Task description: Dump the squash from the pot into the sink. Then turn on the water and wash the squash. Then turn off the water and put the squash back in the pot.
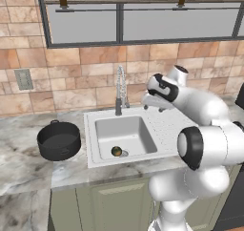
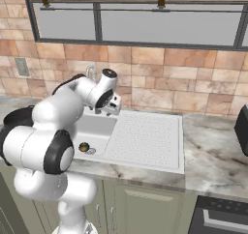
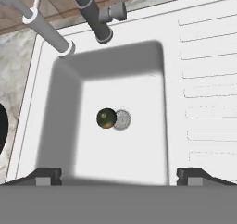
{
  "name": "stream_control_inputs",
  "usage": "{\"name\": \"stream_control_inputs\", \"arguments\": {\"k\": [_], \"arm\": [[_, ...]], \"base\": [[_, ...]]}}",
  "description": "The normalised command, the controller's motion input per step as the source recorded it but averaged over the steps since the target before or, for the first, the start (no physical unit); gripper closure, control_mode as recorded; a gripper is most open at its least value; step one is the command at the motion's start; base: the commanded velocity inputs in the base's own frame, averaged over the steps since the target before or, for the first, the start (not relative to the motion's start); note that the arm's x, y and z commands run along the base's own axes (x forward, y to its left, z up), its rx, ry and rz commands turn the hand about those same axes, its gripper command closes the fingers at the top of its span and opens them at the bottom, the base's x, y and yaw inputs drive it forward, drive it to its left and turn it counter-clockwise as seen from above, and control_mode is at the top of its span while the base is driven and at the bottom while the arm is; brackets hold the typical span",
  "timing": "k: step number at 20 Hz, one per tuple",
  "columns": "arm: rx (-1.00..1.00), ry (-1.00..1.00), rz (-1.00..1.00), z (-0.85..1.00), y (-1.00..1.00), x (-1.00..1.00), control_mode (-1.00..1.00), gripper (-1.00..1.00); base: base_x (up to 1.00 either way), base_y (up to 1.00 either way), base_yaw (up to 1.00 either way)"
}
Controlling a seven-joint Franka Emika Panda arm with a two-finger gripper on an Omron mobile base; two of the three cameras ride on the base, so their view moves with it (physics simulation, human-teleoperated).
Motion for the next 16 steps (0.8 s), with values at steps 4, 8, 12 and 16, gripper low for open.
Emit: {"name": "stream_control_inputs", "arguments": {"k": [4, 8, 12, 16], "arm": [[-0.06, -0.06, 0.01, 0.00, 0.00, -0.56, -1.00, -1.00], [-0.07, -0.05, 0.00, 0.00, 0.02, -0.38, -1.00, -1.00], [-0.06, -0.12, 0.00, 0.00, 0.26, -0.24, -1.00, -1.00], [-0.05, -0.17, 0.00, 0.00, 0.35, -0.18, -1.00, -1.00]], "base": [[0.00, 0.00, 0.00], [0.00, 0.00, 0.00], [0.00, 0.00, 0.00], [0.00, 0.00, 0.00]]}}
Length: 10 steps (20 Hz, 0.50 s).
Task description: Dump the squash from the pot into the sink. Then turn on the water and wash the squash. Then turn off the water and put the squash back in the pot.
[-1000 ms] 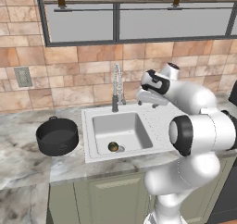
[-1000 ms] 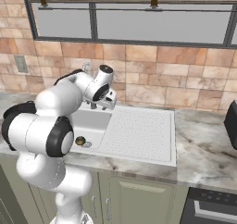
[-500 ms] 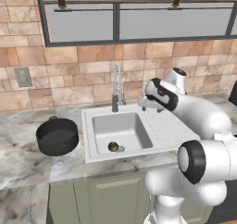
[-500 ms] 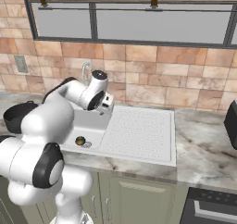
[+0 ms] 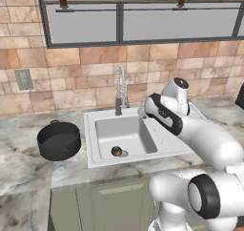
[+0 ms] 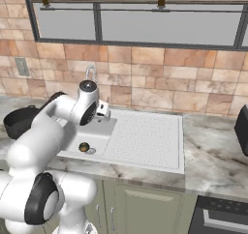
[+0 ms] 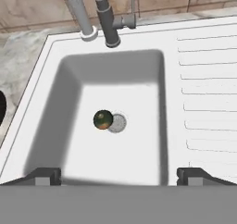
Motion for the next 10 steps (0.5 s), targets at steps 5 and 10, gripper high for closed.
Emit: {"name": "stream_control_inputs", "arguments": {"k": [5, 10], "arm": [[-0.03, -0.12, 0.00, -0.01, 0.40, -0.05, -1.00, -1.00], [-0.01, 0.00, 0.00, -0.01, 0.38, 0.00, -1.00, -1.00]], "base": [[0.00, 0.00, 0.00], [0.00, 0.00, 0.00]]}}
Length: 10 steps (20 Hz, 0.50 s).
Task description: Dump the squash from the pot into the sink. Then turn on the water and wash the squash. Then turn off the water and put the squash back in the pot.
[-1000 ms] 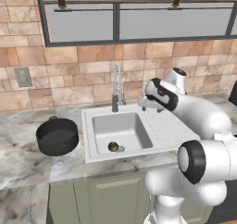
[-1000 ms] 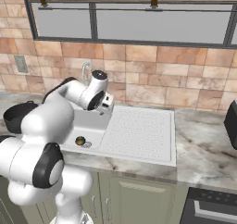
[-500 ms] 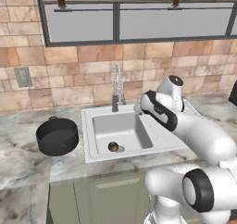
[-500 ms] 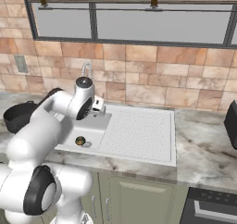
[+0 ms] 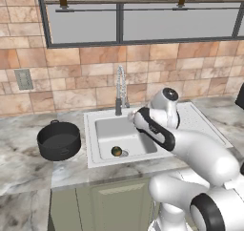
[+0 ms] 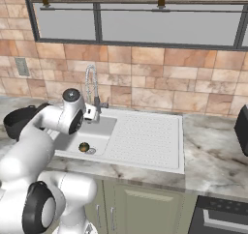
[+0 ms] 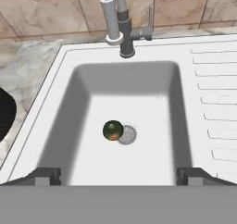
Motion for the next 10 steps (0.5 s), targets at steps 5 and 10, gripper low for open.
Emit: {"name": "stream_control_inputs", "arguments": {"k": [5, 10], "arm": [[-0.04, 0.02, 0.00, -0.07, 0.34, 0.05, -1.00, -1.00], [-0.08, 0.02, -0.03, -0.13, 0.15, 0.11, -1.00, -1.00]], "base": [[0.00, 0.00, 0.00], [0.00, 0.00, 0.00]]}}
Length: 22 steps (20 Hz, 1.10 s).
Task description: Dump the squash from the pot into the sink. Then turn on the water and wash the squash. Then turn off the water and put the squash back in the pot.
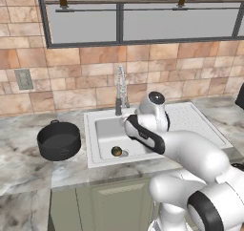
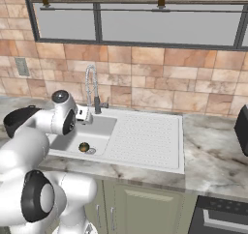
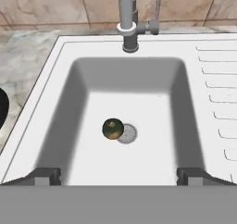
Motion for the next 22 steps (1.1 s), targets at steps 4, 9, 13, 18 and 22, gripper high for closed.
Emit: {"name": "stream_control_inputs", "arguments": {"k": [4, 9, 13, 18, 22], "arm": [[-0.10, 0.00, -0.03, -0.16, 0.01, 0.06, -1.00, -1.00], [-0.10, 0.00, -0.01, -0.23, 0.09, 0.01, -1.00, -1.00], [-0.06, 0.00, 0.00, -0.27, 0.16, 0.06, -1.00, -1.00], [-0.01, 0.04, 0.00, -0.18, 0.06, 0.05, -1.00, -1.00], [0.00, 0.09, 0.00, -0.08, 0.00, 0.02, -1.00, -1.00]], "base": [[0.00, 0.00, 0.00], [0.00, 0.00, 0.00], [0.00, 0.00, 0.00], [0.00, 0.00, 0.00], [0.00, 0.00, 0.00]]}}
